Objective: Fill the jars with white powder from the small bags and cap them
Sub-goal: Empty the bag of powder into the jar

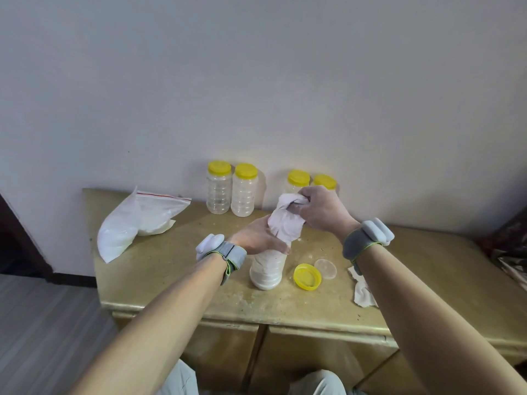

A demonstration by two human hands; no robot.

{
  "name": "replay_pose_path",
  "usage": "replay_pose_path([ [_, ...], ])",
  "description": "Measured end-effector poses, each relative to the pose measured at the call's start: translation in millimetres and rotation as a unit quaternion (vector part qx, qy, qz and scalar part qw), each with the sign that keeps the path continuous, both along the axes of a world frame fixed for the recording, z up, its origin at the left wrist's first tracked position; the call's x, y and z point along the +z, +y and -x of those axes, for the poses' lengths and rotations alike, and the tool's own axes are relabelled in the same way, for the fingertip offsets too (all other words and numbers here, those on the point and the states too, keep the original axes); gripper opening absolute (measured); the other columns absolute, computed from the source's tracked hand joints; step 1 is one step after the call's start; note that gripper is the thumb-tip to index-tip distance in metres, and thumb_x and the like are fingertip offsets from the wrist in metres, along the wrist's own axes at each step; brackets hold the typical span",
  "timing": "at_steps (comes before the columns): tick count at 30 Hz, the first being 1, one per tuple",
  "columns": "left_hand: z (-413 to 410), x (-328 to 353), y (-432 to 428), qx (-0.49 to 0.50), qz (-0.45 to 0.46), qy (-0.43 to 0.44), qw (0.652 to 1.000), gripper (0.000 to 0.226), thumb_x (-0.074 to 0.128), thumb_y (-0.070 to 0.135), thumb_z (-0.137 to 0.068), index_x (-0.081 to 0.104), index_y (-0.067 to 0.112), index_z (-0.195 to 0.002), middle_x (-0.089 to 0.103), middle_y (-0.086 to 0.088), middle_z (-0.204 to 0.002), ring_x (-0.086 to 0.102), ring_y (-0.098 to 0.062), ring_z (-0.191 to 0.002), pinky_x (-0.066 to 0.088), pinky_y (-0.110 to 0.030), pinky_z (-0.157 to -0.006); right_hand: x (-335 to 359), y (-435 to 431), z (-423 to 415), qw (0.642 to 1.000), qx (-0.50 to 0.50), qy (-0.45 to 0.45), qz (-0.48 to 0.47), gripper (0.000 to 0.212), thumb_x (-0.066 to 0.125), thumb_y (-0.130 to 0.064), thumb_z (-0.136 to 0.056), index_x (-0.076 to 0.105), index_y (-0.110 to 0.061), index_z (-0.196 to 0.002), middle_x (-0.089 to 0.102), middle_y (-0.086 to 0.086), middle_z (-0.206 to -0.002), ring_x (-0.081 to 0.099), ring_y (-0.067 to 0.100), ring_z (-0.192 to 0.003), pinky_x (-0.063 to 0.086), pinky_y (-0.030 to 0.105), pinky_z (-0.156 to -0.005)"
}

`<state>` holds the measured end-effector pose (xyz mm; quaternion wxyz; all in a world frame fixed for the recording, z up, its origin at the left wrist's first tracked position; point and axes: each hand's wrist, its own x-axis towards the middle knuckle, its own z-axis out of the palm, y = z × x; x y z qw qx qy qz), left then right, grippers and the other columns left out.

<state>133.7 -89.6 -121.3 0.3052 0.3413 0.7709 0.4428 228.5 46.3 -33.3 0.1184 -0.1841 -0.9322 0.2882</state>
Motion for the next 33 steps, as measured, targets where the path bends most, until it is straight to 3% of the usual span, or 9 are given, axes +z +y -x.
replay_pose_path([
  [2,-2,2,-1,-0.001,-0.001,0.004,1.0,0.081,0.085,0.041,-0.05,0.056,0.036,-0.126,0.067,0.014,-0.122,0.06,-0.01,-0.118,0.046,-0.04,-0.108,1,-1,-1,1.0,0.005,0.008,0.008,0.008,0.064,-0.013,-0.087,0.064,-0.021,-0.085,0.06,-0.008,-0.065,0.057,0.013,-0.063,0.043,0.024,-0.059],
  [5,-1,1,0,-0.003,-0.009,0.003,1.0,0.082,0.085,0.041,-0.049,0.057,0.036,-0.125,0.067,0.013,-0.122,0.06,-0.01,-0.118,0.046,-0.038,-0.108,2,-1,-1,0.999,0.015,0.016,0.033,0.031,0.053,0.001,-0.081,0.067,-0.021,-0.097,0.062,-0.007,-0.071,0.057,0.011,-0.065,0.044,0.02,-0.059],
  [10,-1,-1,0,-0.007,-0.02,0.0,1.0,0.076,0.088,0.028,-0.061,0.057,0.032,-0.13,0.068,0.012,-0.12,0.061,-0.009,-0.115,0.047,-0.03,-0.1,-2,-6,-2,0.999,0.011,-0.046,0.013,0.025,0.071,-0.033,-0.086,0.059,-0.018,-0.102,0.067,0.003,-0.088,0.063,0.016,-0.071,0.046,0.027,-0.061],
  [14,0,-3,-1,-0.004,-0.018,0.007,1.0,0.072,0.087,0.022,-0.07,0.054,0.029,-0.133,0.066,0.012,-0.123,0.059,-0.009,-0.116,0.046,-0.027,-0.095,-3,-8,1,0.999,-0.017,0.04,-0.027,0.012,0.057,-0.022,-0.095,0.063,-0.018,-0.104,0.065,0.001,-0.094,0.06,0.026,-0.096,0.05,0.036,-0.081],
  [18,0,-1,1,-0.003,-0.016,0.01,1.0,0.059,0.086,0.018,-0.073,0.056,0.026,-0.124,0.067,0.008,-0.118,0.061,-0.011,-0.11,0.048,-0.026,-0.092,-3,-12,-3,0.998,0.029,0.042,-0.038,0.023,0.05,-0.009,-0.095,0.068,-0.014,-0.109,0.066,-0.002,-0.095,0.058,0.021,-0.094,0.043,0.027,-0.075],
  [24,2,-4,1,0.001,-0.019,0.012,1.0,0.068,0.087,0.019,-0.071,0.056,0.026,-0.131,0.068,0.009,-0.121,0.062,-0.01,-0.111,0.047,-0.025,-0.091,-1,-12,-3,0.995,-0.015,0.091,-0.034,0.015,0.068,-0.032,-0.09,0.063,-0.022,-0.081,0.063,0.0,-0.075,0.056,0.021,-0.077,0.042,0.031,-0.061],
  [28,4,-7,3,0.005,-0.016,0.017,1.0,0.069,0.088,0.024,-0.067,0.057,0.028,-0.129,0.067,0.011,-0.118,0.061,-0.011,-0.112,0.049,-0.03,-0.097,3,-12,-5,0.994,0.005,0.089,-0.058,0.007,0.06,-0.019,-0.092,0.067,-0.021,-0.092,0.062,-0.004,-0.076,0.057,0.023,-0.081,0.047,0.035,-0.069],
  [30,6,-8,3,0.007,-0.012,0.015,1.0,0.07,0.088,0.026,-0.066,0.057,0.028,-0.129,0.067,0.01,-0.12,0.061,-0.013,-0.114,0.048,-0.032,-0.1,4,-12,-5,0.995,0.024,0.068,-0.07,0.021,0.056,-0.011,-0.091,0.07,-0.023,-0.099,0.064,-0.004,-0.082,0.057,0.021,-0.085,0.046,0.032,-0.071],
  [33,5,-6,3,0.005,-0.013,0.013,1.0,0.07,0.088,0.023,-0.069,0.054,0.029,-0.13,0.065,0.009,-0.123,0.059,-0.013,-0.115,0.047,-0.031,-0.098,4,-11,-5,0.995,0.009,0.086,-0.042,0.014,0.061,-0.018,-0.09,0.07,-0.028,-0.094,0.064,-0.007,-0.081,0.059,0.019,-0.086,0.048,0.032,-0.072],
])
